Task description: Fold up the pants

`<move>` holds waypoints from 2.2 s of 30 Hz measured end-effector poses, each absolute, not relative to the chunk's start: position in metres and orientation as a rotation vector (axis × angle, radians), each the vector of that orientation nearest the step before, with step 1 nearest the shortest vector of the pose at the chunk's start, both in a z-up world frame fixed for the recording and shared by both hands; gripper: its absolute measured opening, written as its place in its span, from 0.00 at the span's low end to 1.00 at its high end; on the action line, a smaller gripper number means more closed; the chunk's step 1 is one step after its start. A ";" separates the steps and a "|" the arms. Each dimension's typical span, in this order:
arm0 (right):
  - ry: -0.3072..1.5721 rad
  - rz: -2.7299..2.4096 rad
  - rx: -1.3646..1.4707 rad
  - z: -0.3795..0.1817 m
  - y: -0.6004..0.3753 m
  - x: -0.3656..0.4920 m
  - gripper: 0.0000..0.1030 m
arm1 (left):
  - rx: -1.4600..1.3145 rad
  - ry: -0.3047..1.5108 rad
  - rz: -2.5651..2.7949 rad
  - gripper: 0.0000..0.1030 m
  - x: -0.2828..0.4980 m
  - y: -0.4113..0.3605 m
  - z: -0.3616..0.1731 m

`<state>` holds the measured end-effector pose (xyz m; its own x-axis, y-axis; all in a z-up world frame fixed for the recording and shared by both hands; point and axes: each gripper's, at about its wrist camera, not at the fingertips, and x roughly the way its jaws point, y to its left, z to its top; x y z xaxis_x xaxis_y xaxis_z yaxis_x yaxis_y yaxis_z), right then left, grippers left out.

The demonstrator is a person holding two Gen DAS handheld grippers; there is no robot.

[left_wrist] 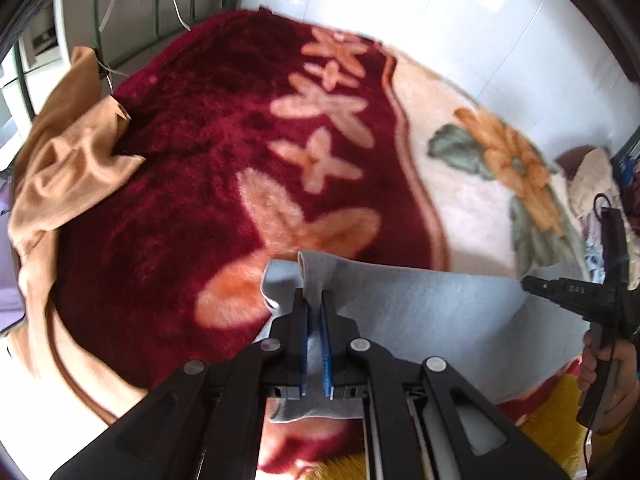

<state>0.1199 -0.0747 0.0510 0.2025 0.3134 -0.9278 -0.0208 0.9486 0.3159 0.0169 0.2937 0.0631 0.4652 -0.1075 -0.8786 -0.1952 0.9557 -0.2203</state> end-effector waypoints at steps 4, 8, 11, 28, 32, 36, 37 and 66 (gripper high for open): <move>1.340 0.256 0.222 0.043 -0.072 0.121 0.09 | -0.256 1.125 0.103 0.08 0.030 0.293 0.044; 1.331 0.314 0.232 0.051 -0.073 0.120 0.20 | -0.246 1.120 0.157 0.09 0.030 0.303 0.041; 1.299 0.343 0.228 0.062 -0.071 0.115 0.21 | -0.314 1.086 0.148 0.10 0.021 0.318 0.056; 1.352 0.821 -0.168 0.084 0.083 0.038 0.28 | -0.353 1.142 0.136 0.41 -0.045 0.317 0.056; 1.350 0.916 -0.236 0.084 0.124 0.021 0.28 | -0.392 1.168 0.121 0.49 -0.054 0.319 0.041; 1.351 1.001 -0.289 0.080 0.157 0.007 0.28 | -0.405 1.173 0.107 0.49 -0.059 0.322 0.036; 1.344 1.013 -0.308 0.079 0.165 0.004 0.28 | -0.411 1.171 0.099 0.49 -0.061 0.323 0.036; 1.260 0.889 0.094 0.088 0.113 0.054 0.03 | -0.341 1.020 0.029 0.48 -0.018 0.305 0.040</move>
<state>0.0543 0.1130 0.0879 0.0299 0.6239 -0.7810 -0.5269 0.6738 0.5181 -0.0183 0.3050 0.0402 0.5275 -0.1342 -0.8389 -0.1814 0.9469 -0.2655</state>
